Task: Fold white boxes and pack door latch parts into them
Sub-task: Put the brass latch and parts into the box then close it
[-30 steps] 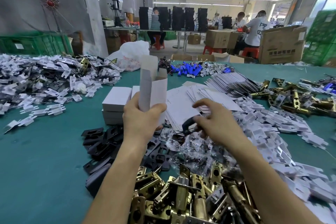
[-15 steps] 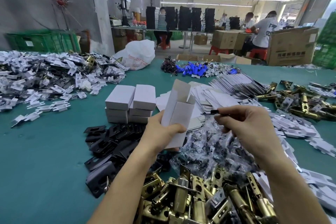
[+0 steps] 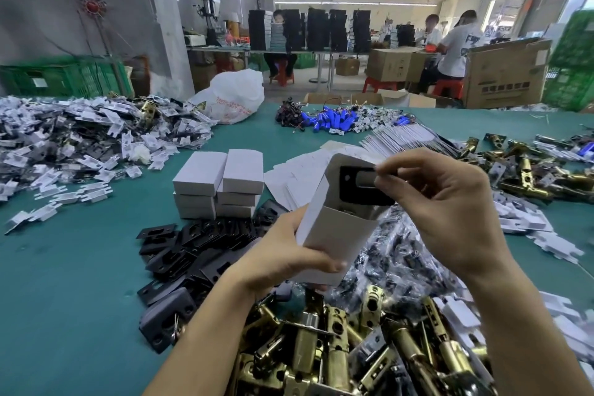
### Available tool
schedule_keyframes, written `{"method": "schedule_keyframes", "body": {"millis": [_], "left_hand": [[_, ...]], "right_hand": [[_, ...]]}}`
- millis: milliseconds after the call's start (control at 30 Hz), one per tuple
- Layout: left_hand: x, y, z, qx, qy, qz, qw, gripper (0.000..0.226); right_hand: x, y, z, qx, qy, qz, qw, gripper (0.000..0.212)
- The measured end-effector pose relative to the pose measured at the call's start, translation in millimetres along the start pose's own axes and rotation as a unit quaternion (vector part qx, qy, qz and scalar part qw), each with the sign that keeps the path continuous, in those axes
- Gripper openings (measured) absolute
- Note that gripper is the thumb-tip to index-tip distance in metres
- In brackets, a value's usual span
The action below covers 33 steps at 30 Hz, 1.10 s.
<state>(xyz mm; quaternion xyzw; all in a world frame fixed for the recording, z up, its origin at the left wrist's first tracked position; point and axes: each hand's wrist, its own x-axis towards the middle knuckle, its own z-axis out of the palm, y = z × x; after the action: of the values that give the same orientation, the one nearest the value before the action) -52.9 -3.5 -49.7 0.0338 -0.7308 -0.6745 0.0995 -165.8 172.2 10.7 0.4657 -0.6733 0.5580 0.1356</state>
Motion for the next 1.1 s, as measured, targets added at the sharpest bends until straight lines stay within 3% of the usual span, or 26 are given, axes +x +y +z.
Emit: {"method": "schedule_keyframes", "body": {"millis": [133,333,500,667,833,1100], "left_hand": [[-1,2,2,-0.016,-0.014,0.030,0.999,0.052],[0,1,5,-0.032,0.013,0.062,0.997,0.043],[3,-1,6,-0.036,0.067,0.158,0.984,0.044],[4,-2,8,-0.051,0.084,0.181,0.978,0.033],[3,-1,9,-0.057,0.083,0.179,0.979,0.033],[5,-3,10,-0.026,0.095,0.162,0.982,0.039]], "right_hand": [[-1,-3,8,0.011,0.004,-0.020,1.000,0.036],[-3,-8,22,-0.004,0.029,-0.042,0.999,0.024],[-2,-16,15,0.031,0.024,-0.086,0.996,0.019],[-1,-22,14,-0.024,0.033,-0.125,0.991,0.018],[-2,-19,20,-0.094,0.034,-0.091,0.991,0.016],[-1,-27,14,-0.216,-0.059,-0.009,0.975,0.017]]}}
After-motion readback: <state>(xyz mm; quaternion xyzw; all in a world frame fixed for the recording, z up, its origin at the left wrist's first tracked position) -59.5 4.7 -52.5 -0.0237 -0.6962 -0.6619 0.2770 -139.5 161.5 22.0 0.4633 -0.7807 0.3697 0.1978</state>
